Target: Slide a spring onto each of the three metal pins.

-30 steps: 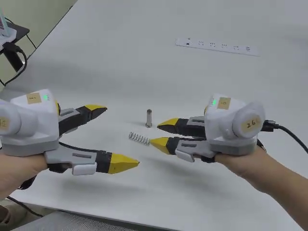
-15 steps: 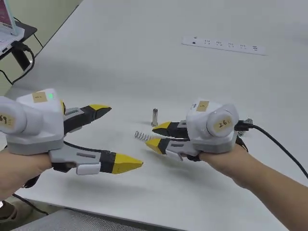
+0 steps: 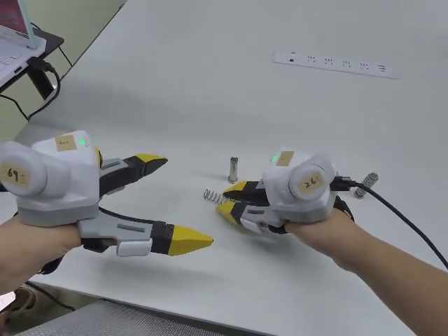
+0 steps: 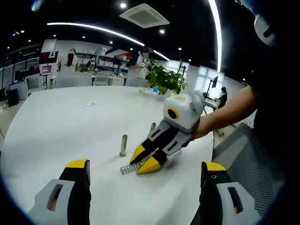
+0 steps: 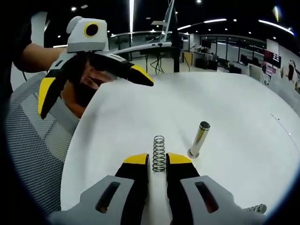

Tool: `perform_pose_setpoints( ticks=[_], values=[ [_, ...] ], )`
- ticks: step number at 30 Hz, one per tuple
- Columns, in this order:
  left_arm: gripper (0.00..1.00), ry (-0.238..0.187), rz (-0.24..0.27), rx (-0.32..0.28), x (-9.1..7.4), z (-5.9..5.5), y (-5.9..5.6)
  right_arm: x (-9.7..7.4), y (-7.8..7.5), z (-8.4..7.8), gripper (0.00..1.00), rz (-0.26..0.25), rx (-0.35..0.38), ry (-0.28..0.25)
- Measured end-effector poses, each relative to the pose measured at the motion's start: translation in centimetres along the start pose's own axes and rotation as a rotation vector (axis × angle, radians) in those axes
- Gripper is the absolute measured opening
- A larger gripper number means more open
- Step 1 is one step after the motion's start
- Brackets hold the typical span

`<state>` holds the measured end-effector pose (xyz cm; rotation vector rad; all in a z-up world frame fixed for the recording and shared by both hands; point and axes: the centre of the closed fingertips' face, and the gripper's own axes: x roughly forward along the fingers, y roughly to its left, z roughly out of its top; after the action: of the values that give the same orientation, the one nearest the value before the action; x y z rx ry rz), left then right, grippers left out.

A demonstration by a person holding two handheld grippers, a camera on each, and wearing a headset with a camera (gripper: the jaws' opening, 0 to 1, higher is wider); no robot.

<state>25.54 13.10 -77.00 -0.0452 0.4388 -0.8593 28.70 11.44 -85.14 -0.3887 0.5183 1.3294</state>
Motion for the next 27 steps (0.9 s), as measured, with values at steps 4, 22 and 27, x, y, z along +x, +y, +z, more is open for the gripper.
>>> perform_pose_setpoints(
  ticks=[4,22,27],
  values=[
    [0.95,0.001,-0.002,-0.001,0.0,-0.1,0.0,0.0,-0.1,-0.3,0.09,-0.001,-0.019,0.004],
    [0.9,0.014,-0.103,0.037,2.2,0.6,-2.6,-5.4,0.9,0.9,0.08,0.037,-0.083,-0.016],
    [0.85,0.023,-0.136,0.042,2.7,0.6,-3.3,-7.4,1.2,1.0,0.08,0.041,-0.104,-0.025]
  ],
)
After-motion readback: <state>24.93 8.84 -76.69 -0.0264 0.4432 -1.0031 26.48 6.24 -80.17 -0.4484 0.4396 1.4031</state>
